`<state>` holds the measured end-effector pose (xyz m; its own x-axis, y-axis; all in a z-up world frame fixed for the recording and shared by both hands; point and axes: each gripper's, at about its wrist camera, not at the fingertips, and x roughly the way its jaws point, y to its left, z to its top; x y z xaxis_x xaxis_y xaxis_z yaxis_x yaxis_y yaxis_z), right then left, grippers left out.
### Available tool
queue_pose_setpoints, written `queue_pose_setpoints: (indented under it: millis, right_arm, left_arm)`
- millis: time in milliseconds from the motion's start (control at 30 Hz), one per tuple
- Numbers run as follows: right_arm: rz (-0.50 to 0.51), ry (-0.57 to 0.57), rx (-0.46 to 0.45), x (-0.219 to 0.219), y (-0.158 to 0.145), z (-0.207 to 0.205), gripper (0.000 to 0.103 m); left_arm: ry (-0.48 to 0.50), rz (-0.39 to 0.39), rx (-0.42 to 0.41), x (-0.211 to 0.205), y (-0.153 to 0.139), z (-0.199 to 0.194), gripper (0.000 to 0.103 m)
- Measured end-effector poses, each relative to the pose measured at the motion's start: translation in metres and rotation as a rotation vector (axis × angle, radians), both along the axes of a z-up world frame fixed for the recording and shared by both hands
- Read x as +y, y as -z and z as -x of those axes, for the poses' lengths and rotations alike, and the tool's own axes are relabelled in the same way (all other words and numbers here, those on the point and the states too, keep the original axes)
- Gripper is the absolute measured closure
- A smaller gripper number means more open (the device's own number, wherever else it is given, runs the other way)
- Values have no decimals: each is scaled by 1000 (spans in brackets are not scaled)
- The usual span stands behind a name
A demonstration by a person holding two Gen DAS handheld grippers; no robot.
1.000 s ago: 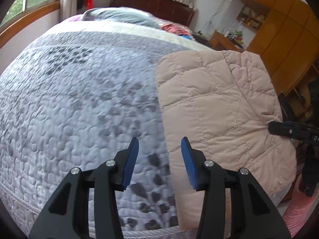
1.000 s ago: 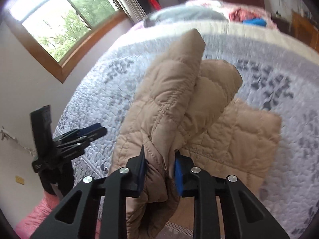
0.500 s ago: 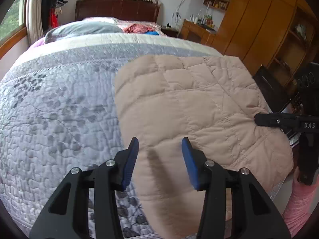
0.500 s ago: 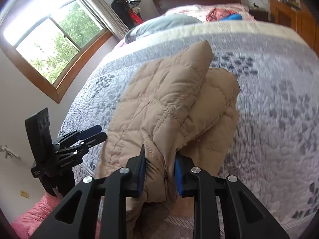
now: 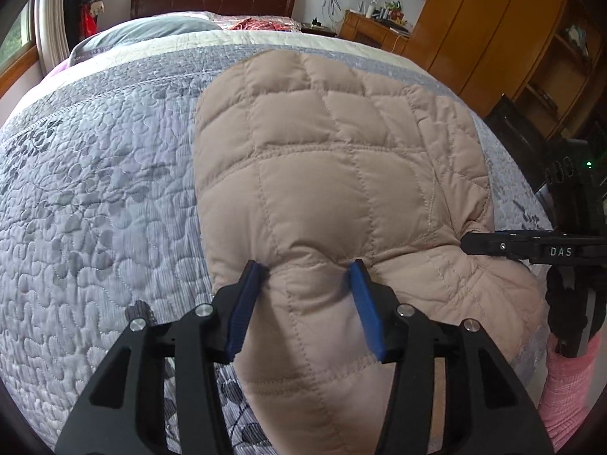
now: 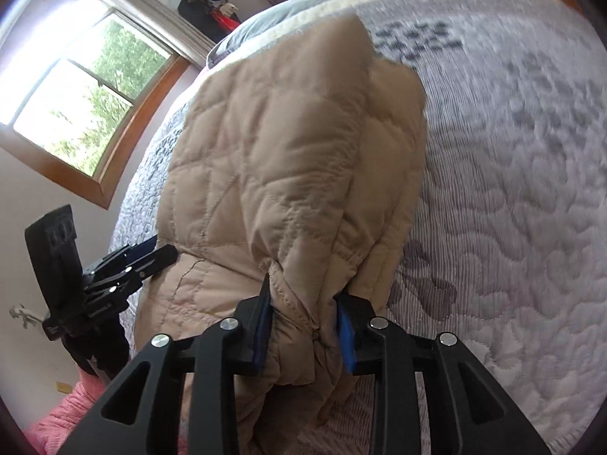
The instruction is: Fold large clothes
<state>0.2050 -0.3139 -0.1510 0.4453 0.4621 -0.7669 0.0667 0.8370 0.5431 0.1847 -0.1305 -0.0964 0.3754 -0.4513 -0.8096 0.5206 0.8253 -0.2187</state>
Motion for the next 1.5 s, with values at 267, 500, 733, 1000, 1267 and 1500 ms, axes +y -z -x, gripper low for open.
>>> queue_pose_setpoints:
  millis: [267, 500, 733, 1000, 1267, 1500]
  right_arm:
    - [29, 35, -52, -5, -19, 15, 58]
    - [233, 8, -210, 25, -90, 64, 67]
    - [238, -89, -184, 58, -82, 78, 77]
    - [191, -61, -138, 48, -45, 84, 89]
    - [120, -28, -80, 38, -1, 83, 97]
    - [117, -17, -67, 38, 13, 79, 99]
  left_arm:
    - [-20, 49, 45, 15, -15, -2, 54]
    - [-46, 92, -22, 42, -53, 37, 55]
    - [-14, 178, -4, 37, -54, 72, 58]
    - [-5, 119, 68, 30, -14, 66, 73]
    - [28, 99, 80, 30, 14, 59, 80]
    - [31, 115, 86, 32, 23, 56, 84]
